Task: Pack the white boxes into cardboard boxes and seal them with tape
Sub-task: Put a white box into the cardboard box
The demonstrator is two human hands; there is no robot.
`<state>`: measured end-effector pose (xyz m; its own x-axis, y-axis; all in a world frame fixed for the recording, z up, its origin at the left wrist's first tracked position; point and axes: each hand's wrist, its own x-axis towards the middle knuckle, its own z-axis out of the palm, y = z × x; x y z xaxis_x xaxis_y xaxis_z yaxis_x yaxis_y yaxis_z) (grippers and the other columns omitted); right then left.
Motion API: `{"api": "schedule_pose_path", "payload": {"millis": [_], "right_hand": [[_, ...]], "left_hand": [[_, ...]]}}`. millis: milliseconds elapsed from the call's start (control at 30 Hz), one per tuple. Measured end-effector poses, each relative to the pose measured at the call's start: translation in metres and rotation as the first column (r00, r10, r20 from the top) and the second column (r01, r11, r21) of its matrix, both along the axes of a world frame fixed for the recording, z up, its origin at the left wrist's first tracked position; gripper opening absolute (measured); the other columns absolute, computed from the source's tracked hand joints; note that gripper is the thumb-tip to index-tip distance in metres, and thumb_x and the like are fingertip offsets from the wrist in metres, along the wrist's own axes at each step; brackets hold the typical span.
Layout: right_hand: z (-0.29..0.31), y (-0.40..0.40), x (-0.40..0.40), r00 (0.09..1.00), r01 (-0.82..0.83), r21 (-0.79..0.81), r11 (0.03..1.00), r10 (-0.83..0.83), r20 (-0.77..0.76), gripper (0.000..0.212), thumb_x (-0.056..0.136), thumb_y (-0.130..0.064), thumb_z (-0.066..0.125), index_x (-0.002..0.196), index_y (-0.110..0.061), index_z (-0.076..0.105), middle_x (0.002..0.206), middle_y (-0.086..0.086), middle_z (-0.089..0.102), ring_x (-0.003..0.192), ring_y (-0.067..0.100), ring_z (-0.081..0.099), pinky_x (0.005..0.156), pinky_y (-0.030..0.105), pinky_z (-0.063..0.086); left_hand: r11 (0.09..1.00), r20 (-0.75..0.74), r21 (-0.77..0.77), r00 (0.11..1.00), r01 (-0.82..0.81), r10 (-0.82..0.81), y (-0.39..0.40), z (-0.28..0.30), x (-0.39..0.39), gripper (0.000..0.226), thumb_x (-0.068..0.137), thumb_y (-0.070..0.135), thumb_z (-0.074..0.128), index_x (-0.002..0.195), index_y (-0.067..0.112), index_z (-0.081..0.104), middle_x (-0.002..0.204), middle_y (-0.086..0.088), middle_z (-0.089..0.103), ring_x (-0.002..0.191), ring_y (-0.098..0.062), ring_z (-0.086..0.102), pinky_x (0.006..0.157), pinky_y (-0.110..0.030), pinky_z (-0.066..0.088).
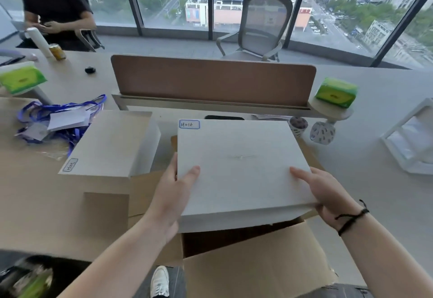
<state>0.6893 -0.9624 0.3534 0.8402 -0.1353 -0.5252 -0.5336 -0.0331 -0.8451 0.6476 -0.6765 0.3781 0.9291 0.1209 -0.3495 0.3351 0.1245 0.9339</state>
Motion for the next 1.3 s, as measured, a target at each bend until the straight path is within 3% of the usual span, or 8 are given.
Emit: {"api": "schedule_pose_path", "payload": {"millis": [300,433,600,867,933,1100,1300], "right_hand": [[-0.021,-0.016,0.010,0.991,-0.135,-0.069,0.988,0.133,-0.025,0.016,0.093,-0.023,0.069,0.103,-0.011,0.073,0.095,0.004,0.079,0.090,0.026,0.075,0.087,0.042,0.059],[-0.037,-0.012,0.013,0.988,-0.151,-0.091,0.984,0.150,-0.023,0.009,0.094,-0.021,0.068,0.099,-0.015,0.074,0.093,0.001,0.079,0.087,0.022,0.075,0.078,0.036,0.060],[-0.058,-0.005,0.019,0.980,-0.197,-0.160,0.967,0.199,-0.006,0.011,0.095,-0.017,0.066,0.102,-0.017,0.074,0.101,0.003,0.078,0.095,0.025,0.073,0.091,0.045,0.058],[-0.090,-0.005,0.020,0.973,-0.230,-0.212,0.950,0.225,-0.049,0.016,0.097,-0.009,0.060,0.106,-0.015,0.071,0.104,0.006,0.076,0.098,0.028,0.072,0.089,0.043,0.059],[-0.093,-0.004,0.022,0.959,-0.283,-0.289,0.914,0.279,-0.056,0.015,0.096,-0.011,0.060,0.106,-0.018,0.070,0.105,0.003,0.075,0.096,0.025,0.072,0.088,0.043,0.058],[-0.103,0.005,0.029,0.903,-0.419,-0.567,0.709,0.394,-0.174,0.022,0.092,-0.024,0.058,0.113,-0.019,0.064,0.111,0.000,0.070,0.103,0.025,0.065,0.091,0.039,0.053],[-0.111,0.017,0.027,0.916,-0.387,-0.628,0.675,0.360,-0.177,0.023,0.097,-0.024,0.054,0.114,-0.009,0.055,0.116,0.009,0.064,0.108,0.033,0.059,0.084,0.036,0.045]], "left_hand": [[0.993,-0.090,0.003,0.989,-0.116,0.116,-0.026,-0.035,-0.033,0.027,0.106,0.024,0.052,0.124,0.042,0.060,0.115,0.010,0.074,0.106,-0.015,0.072,0.099,-0.050,0.054],[0.991,-0.119,0.034,0.984,-0.128,0.131,-0.021,-0.056,-0.027,0.027,0.106,0.024,0.052,0.126,0.040,0.060,0.116,0.010,0.074,0.106,-0.015,0.071,0.100,-0.048,0.054],[0.986,-0.191,0.053,0.967,-0.160,0.167,-0.015,-0.090,-0.025,0.027,0.106,0.024,0.051,0.129,0.035,0.060,0.118,0.010,0.074,0.110,-0.016,0.070,0.102,-0.049,0.052],[0.977,-0.237,0.182,0.959,-0.114,0.156,-0.007,-0.124,-0.018,0.029,0.105,0.021,0.048,0.125,0.038,0.061,0.115,0.016,0.073,0.110,-0.013,0.069,0.101,-0.046,0.053],[0.961,-0.252,0.260,0.955,-0.090,0.157,-0.007,-0.131,-0.016,0.030,0.103,0.019,0.048,0.124,0.036,0.061,0.115,0.016,0.072,0.112,-0.014,0.067,0.102,-0.045,0.052],[0.899,-0.313,0.437,0.939,0.007,0.145,-0.012,-0.142,-0.011,0.039,0.100,0.012,0.045,0.137,0.026,0.048,0.125,0.007,0.062,0.115,-0.021,0.058,0.096,-0.034,0.045],[0.849,-0.367,0.525,0.914,0.053,0.171,-0.015,-0.159,0.000,0.051,0.098,0.016,0.046,0.147,0.010,0.033,0.141,-0.010,0.053,0.125,-0.033,0.054,0.107,-0.048,0.045]]}}
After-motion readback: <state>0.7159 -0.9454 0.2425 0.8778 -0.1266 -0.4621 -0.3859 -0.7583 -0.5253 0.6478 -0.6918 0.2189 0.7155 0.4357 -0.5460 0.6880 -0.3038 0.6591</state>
